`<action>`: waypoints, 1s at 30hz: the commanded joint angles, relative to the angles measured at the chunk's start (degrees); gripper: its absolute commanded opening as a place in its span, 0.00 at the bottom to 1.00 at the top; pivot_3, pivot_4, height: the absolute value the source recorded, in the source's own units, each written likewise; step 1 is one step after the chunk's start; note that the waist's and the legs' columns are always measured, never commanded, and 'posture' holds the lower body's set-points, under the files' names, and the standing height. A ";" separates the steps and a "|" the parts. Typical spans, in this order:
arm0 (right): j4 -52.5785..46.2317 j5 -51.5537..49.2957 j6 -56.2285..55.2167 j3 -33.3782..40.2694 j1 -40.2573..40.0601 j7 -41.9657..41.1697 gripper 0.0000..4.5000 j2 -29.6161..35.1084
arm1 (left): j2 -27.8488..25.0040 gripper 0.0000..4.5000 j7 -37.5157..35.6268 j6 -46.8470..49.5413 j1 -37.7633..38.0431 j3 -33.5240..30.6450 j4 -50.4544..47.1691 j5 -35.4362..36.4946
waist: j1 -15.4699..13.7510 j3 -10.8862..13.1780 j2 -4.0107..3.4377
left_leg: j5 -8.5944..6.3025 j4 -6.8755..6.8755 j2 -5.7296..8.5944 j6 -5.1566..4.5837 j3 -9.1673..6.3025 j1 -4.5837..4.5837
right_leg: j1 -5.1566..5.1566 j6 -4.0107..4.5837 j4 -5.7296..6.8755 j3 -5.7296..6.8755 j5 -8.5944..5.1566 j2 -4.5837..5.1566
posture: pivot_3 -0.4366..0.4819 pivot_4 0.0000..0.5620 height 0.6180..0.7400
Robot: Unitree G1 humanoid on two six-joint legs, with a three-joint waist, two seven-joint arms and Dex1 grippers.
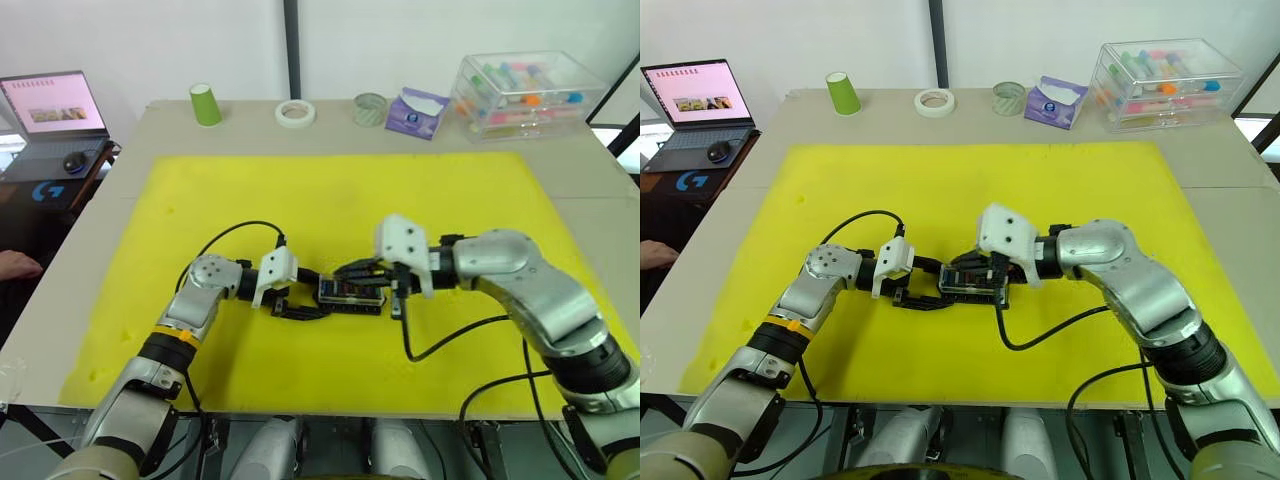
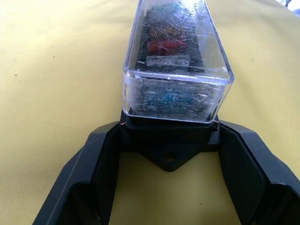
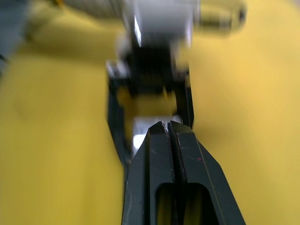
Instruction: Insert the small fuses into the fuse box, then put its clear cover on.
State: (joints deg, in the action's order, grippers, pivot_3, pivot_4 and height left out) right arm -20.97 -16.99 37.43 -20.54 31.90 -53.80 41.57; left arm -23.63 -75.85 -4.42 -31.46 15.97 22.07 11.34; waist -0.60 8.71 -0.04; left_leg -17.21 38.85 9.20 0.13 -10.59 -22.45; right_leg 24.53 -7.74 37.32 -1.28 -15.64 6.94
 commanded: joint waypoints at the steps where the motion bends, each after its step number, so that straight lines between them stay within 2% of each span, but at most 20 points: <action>1: 3.38 3.11 1.82 -2.58 -0.36 1.01 0.01 -0.82 | -0.09 0.61 0.15 -0.12 -0.31 -0.71 -1.23 0.09 | 0.00 -0.05 0.05 | 0.00 0.00 -0.01 0.00 0.00 0.02 | -0.01 0.00 0.00 0.00 0.00 0.00 | 0.48 0.27 1.00; 10: 0.58 -1.09 4.38 3.37 -1.66 -0.36 0.01 0.26 | -0.56 0.61 0.00 0.13 0.10 -0.87 -1.57 0.08 | -0.07 -0.06 0.06 | 0.00 0.02 -0.01 0.00 -0.04 0.02 | -0.05 0.00 0.00 0.02 0.00 -0.02 | 0.48 0.27 1.00; 19: -2.83 -8.95 3.14 12.83 -1.93 -0.05 0.01 -3.54 | -0.02 0.61 0.30 -0.02 -0.61 -0.97 -0.69 0.08 | -0.12 -0.05 0.07 | 0.00 0.02 -0.01 0.00 -0.04 0.01 | -0.04 0.00 0.00 0.02 0.00 -0.01 | 0.48 0.27 1.00; 29: -0.61 -11.54 -4.43 27.00 -6.72 -5.45 0.01 5.55 | 0.40 0.61 2.73 1.09 -1.24 -2.43 -0.41 0.55 | -0.16 -0.05 0.07 | 0.00 0.01 0.00 0.00 -0.03 0.01 | -0.03 0.00 0.00 0.02 0.00 -0.01 | 0.48 0.27 1.00; 30: 0.12 -11.77 -5.25 29.10 -7.87 -6.36 0.05 6.95 | 0.41 0.61 2.61 0.96 -1.39 -2.43 -0.19 0.52 | -0.33 -0.04 0.09 | 0.00 0.01 0.00 0.00 -0.03 0.00 | -0.03 0.00 0.00 0.02 0.00 -0.01 | 0.48 0.27 1.00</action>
State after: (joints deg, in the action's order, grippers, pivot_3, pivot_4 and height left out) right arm -20.97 -27.85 33.96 4.12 24.33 -58.91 46.97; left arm -22.94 -74.07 -3.18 -31.77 15.14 21.95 11.49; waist -0.93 8.68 0.04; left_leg -17.21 38.88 9.22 0.12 -10.62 -22.48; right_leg 24.49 -7.74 37.31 -1.25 -15.64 6.95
